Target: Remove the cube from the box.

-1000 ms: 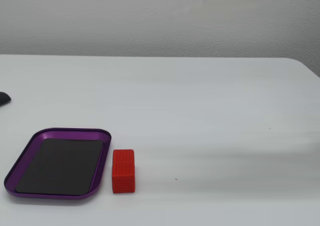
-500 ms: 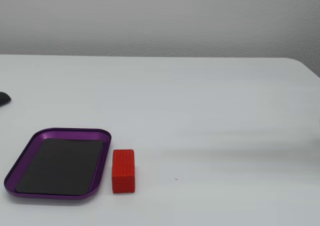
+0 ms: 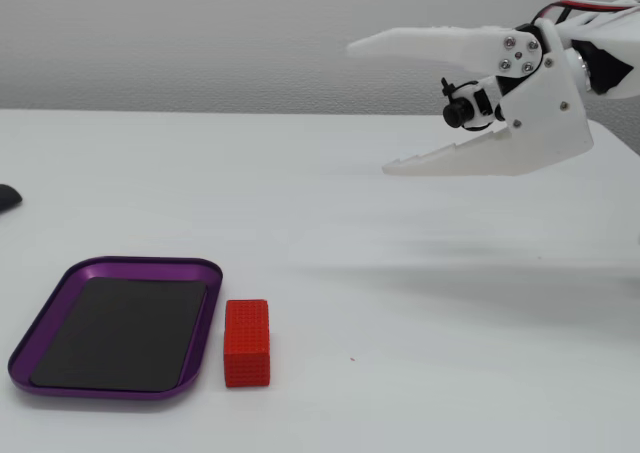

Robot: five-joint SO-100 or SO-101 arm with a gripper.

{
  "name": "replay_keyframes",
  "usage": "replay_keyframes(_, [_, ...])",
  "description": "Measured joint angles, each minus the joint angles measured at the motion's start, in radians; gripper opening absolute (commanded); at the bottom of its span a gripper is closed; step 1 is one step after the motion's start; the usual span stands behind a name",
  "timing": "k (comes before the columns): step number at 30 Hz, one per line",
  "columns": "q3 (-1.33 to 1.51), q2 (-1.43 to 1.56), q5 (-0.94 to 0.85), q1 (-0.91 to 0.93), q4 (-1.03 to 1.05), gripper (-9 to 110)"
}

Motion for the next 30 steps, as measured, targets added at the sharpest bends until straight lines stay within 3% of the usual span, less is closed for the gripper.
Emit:
replay_keyframes(3, [0.018, 0.0, 0.005, 0.0, -0.002, -1])
replay_keyframes(30, [0.021, 0.0, 0.006, 0.0, -0.005, 0])
